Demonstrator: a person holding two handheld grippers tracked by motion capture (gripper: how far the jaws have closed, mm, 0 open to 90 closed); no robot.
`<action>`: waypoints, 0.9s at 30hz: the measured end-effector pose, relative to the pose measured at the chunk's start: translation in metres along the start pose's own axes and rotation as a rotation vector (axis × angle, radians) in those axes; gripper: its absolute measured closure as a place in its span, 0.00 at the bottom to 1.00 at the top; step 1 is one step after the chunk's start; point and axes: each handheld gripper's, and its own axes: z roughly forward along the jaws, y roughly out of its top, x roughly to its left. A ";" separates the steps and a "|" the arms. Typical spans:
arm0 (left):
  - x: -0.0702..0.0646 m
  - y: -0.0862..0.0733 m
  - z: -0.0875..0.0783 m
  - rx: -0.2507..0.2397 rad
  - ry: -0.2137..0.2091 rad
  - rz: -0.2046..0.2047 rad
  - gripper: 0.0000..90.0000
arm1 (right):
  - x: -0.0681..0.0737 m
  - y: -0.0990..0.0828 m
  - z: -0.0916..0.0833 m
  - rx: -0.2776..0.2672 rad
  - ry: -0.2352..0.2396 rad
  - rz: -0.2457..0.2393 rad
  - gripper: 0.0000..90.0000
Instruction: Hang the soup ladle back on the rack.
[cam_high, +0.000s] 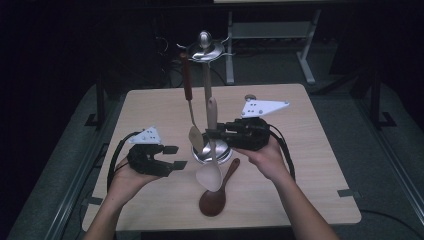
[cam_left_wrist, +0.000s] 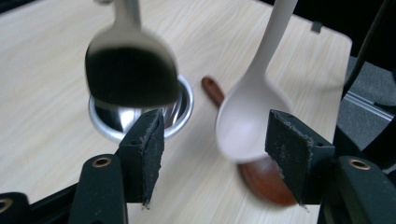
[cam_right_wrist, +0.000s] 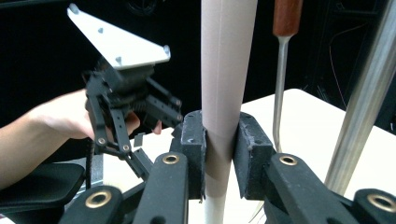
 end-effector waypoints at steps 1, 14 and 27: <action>0.002 -0.005 0.000 0.002 0.003 -0.005 0.40 | -0.002 0.002 0.000 -0.002 0.005 -0.005 0.84; 0.025 -0.057 0.009 0.075 0.032 -0.086 0.35 | -0.016 0.041 -0.004 -0.015 0.063 -0.067 0.84; 0.029 -0.070 0.023 0.140 0.026 -0.107 0.35 | -0.032 0.064 0.000 -0.029 0.108 -0.062 0.84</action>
